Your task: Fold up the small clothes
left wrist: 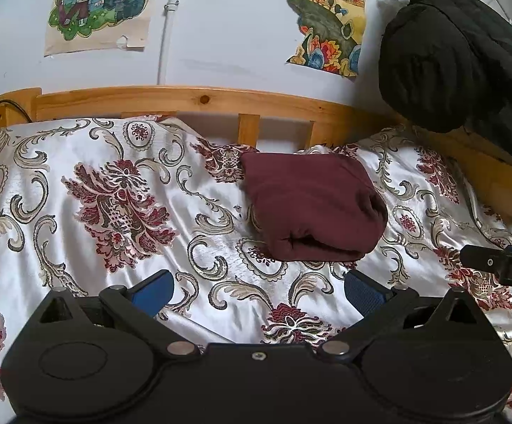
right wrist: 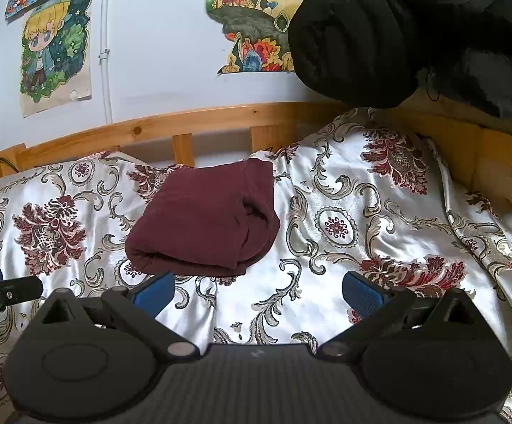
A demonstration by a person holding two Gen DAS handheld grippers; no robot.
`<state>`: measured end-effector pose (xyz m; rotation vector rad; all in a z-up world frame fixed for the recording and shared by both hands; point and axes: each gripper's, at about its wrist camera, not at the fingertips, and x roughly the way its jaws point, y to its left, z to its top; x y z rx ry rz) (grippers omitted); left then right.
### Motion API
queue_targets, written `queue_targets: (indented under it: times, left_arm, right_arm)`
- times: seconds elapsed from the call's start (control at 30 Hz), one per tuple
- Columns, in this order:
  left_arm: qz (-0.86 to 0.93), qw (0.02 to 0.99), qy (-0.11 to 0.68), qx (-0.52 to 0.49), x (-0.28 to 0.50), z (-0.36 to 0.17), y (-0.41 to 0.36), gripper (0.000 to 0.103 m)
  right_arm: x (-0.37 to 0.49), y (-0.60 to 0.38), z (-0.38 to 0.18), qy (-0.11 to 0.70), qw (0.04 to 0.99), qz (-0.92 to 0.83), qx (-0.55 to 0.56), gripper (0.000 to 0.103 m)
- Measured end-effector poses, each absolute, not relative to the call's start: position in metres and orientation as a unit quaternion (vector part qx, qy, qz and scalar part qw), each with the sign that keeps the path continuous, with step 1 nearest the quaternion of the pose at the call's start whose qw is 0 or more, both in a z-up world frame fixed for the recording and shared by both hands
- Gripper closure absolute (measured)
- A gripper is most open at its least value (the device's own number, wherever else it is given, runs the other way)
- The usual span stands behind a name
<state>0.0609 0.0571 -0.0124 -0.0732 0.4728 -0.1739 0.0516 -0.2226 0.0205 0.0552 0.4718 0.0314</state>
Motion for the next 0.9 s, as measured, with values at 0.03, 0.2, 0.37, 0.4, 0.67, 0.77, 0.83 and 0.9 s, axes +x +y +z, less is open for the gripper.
queue_targets:
  times: [0.03, 0.2, 0.37, 0.4, 0.67, 0.77, 0.83, 0.9]
  left_arm:
    - [-0.086, 0.968, 0.234, -0.036, 0.0608, -0.0124, 0.0571, 0.001]
    - [-0.086, 0.968, 0.234, -0.036, 0.0606, -0.0123, 0.0566, 0.001]
    - [-0.087, 0.968, 0.234, -0.035, 0.0607, -0.0123, 0.0564, 0.001]
    - [-0.088, 0.968, 0.235, -0.035, 0.0609, -0.0123, 0.0567, 0.001]
    - [-0.090, 0.967, 0.234, -0.031, 0.0600, -0.0128, 0.0554, 0.001]
    - [-0.090, 0.967, 0.235, -0.032, 0.0600, -0.0129, 0.0552, 0.001]
    - [-0.089, 0.967, 0.235, -0.032, 0.0599, -0.0129, 0.0551, 0.001]
    - [-0.090, 0.967, 0.234, -0.031, 0.0600, -0.0129, 0.0552, 0.001]
  right_arm:
    - [0.0519, -0.2230, 0.0205, 0.234, 0.972, 0.016, 0.028, 0.000]
    - [0.0523, -0.2237, 0.0205, 0.235, 0.971, 0.017, 0.028, 0.000]
    - [0.0524, -0.2237, 0.0203, 0.237, 0.971, 0.017, 0.029, 0.000]
    - [0.0525, -0.2237, 0.0203, 0.236, 0.971, 0.017, 0.029, 0.000]
    - [0.0524, -0.2235, 0.0197, 0.238, 0.971, 0.018, 0.030, 0.000]
    - [0.0522, -0.2232, 0.0196, 0.238, 0.971, 0.017, 0.031, 0.000]
    - [0.0523, -0.2233, 0.0196, 0.239, 0.970, 0.018, 0.031, 0.000]
    - [0.0522, -0.2232, 0.0193, 0.239, 0.970, 0.017, 0.032, 0.000]
